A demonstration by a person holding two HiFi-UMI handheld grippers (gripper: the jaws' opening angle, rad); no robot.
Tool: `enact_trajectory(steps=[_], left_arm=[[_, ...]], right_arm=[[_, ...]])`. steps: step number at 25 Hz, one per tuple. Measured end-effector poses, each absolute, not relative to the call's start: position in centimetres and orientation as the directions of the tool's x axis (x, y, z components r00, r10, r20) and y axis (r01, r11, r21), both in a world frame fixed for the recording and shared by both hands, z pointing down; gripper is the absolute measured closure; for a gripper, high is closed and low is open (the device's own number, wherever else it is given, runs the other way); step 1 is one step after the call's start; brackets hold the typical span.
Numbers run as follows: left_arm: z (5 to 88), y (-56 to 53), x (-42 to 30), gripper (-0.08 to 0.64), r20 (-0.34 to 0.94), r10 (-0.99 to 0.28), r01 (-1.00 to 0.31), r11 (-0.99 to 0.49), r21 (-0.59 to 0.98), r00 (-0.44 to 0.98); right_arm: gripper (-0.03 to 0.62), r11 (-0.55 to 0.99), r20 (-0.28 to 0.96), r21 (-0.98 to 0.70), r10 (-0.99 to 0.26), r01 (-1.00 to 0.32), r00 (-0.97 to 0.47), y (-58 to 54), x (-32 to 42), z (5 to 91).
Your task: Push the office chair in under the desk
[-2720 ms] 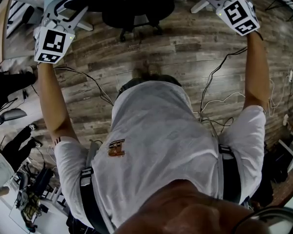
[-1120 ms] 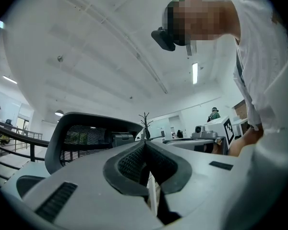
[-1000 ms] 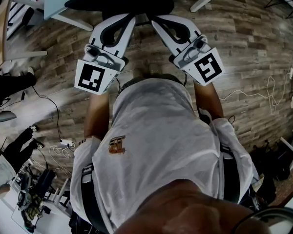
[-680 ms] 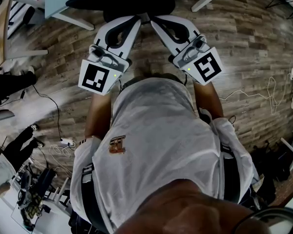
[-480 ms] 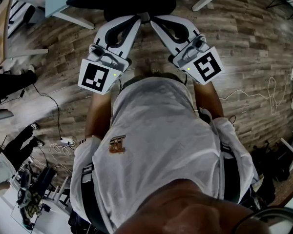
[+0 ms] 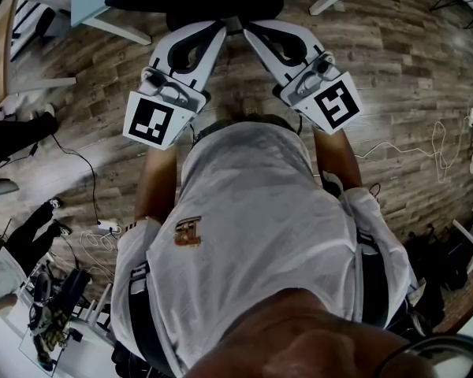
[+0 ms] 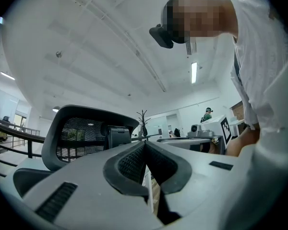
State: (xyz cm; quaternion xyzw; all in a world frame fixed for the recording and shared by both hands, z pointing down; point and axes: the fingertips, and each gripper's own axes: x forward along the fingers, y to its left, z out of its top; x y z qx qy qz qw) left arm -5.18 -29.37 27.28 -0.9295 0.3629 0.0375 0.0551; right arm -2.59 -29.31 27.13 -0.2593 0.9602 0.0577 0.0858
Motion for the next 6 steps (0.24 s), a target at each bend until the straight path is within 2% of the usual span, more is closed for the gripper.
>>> enact_trajectory(steps=[6], left_arm=[[27.23,-29.35,-5.32,0.541,-0.105,-0.667,-0.675,-0.734,-0.079,0.738]], right_arm=[[0.560,0.859,-0.190,0.067,-0.488,-0.507,-0.852,-29.22,-2.58,27.23]])
